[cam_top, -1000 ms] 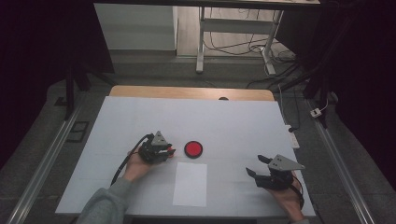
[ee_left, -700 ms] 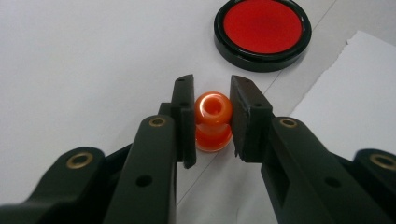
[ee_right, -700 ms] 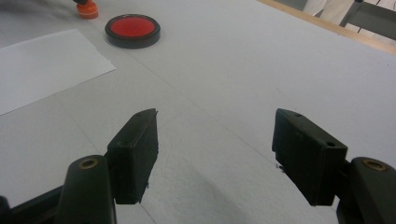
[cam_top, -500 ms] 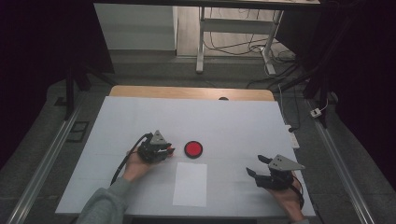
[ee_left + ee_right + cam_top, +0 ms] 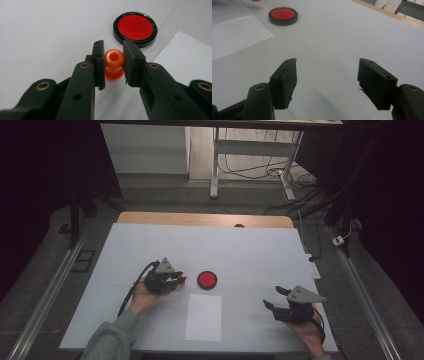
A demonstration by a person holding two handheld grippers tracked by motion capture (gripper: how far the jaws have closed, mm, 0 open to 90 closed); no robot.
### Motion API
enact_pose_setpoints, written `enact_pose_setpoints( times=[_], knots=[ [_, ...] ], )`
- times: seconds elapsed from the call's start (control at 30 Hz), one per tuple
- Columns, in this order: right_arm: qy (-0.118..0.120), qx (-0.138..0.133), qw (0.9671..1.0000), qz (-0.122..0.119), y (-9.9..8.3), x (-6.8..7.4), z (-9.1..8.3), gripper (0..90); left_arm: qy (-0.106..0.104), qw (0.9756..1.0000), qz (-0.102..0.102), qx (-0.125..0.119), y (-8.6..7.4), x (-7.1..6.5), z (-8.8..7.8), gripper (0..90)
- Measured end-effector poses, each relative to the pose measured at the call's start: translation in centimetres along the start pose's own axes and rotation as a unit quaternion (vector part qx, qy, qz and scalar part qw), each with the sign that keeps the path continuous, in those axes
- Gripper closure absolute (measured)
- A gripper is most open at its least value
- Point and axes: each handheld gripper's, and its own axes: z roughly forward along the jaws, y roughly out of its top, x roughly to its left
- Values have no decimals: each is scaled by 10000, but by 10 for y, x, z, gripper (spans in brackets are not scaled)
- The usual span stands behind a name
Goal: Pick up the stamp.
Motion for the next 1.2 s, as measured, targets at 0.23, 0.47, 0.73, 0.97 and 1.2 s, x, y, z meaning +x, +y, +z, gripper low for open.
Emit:
enact_pose_setpoints(
  times=[0.23, 0.47, 0.73, 0.97, 1.2],
  knots=[
    [-2, -9, 10000, -7, 0, 0, 0, 316, -46, 9999, -9, -149, 2, -2, -9, 723],
    [-9, -20, 10000, -3, 0, 0, -1, 316, -174, 9992, -77, -360, 5, -5, -20, 723],
    [-47, -44, 10000, -3, 0, 0, -3, 316, -263, 9983, -26, -526, 8, -10, -33, 722],
    [-39, -31, 10000, 8, 0, 1, -2, 316, -465, 9966, -55, -683, 10, -14, -41, 722],
    [-71, -54, 10000, -2, 0, 1, -3, 316, -725, 9938, -91, -842, 15, -20, -47, 722]
  ],
)
